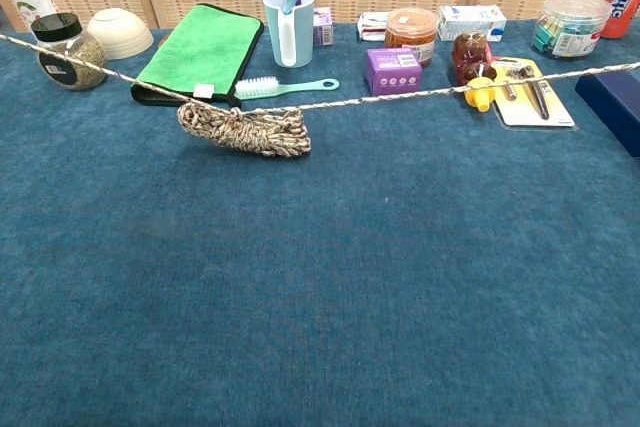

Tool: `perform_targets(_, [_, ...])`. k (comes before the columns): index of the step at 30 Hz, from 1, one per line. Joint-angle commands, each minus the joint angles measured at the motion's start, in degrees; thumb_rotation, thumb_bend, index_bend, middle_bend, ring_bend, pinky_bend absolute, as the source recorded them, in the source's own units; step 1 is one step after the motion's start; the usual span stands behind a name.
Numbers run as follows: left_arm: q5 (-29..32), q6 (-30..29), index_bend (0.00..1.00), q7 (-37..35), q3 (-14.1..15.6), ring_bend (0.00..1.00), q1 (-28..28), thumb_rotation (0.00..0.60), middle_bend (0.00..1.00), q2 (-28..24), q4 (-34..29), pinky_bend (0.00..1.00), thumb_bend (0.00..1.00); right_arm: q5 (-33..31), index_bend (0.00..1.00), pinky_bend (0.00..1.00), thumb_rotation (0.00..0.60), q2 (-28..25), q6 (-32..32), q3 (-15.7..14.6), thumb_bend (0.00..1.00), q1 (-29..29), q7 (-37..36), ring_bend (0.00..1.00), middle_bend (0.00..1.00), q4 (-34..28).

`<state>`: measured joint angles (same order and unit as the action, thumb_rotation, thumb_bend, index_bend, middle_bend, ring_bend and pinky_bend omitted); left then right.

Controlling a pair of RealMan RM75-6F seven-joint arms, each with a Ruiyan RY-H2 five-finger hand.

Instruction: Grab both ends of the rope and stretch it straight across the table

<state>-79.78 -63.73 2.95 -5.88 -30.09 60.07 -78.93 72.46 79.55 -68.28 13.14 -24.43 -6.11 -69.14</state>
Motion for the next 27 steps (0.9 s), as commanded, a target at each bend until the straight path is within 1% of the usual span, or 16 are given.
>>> perform_targets(1, [0.1,-0.1,0.80,-0.1,-0.1,0.04,0.2,0.600,0.26,-0.2,0.0,0.00,0.44,-0.3,0.82,0.00,0.600,-0.2,-0.1,0.1,0.44,0.3,-0.1,0.24,0.44,0.2])
perform_targets(27, [2.2,0.2,0.81,0.9,-0.9,0.04,1.4,0.600,0.26,-1.9,1.4,0.00,0.44,-1.7,0.82,0.00,0.600,-2.1,-0.8,1.0,0.44,2.3,-0.8,0.25,0.44,2.4])
